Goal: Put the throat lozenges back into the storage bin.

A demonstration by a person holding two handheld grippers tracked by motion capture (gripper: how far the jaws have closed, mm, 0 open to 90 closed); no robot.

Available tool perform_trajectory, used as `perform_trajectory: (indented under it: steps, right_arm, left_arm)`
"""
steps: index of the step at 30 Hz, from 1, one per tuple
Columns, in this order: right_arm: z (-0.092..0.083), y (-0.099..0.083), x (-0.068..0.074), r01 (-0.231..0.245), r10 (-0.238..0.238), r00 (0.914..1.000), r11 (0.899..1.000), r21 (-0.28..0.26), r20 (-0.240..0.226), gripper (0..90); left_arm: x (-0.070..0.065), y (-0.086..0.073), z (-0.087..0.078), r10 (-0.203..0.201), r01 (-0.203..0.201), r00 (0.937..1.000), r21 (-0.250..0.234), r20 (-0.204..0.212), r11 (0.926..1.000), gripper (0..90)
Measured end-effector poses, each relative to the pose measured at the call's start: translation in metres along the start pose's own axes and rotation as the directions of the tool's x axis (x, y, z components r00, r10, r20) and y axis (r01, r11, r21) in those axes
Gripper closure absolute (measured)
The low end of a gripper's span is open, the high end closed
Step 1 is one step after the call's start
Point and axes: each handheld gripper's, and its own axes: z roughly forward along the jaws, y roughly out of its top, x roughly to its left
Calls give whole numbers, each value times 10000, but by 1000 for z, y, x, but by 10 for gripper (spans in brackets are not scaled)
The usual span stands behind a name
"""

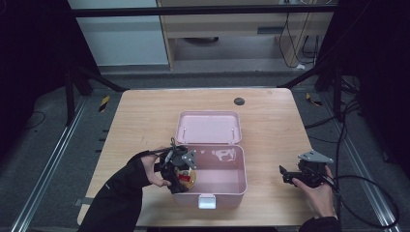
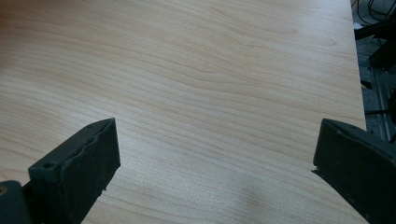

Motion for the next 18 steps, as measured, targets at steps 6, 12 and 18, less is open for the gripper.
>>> perform_trajectory:
  steps: [6, 12, 18]
  right_arm:
    - [0, 0, 0, 12, -12, 10000, 10000, 28, -22, 5]
    - [0, 0, 0, 15, -15, 10000, 10000, 31, 4, 5]
    - [-1, 0, -1, 16, -16, 10000, 10000, 3, 32, 5]
  left_arm:
    - [1, -1, 1, -47, 47, 10000, 141, 2, 9999, 184]
    - [1, -5, 3, -98, 98, 9999, 145, 20, 9998, 181]
    - [0, -5, -5, -140, 136, 9998, -268, -152, 9995, 191]
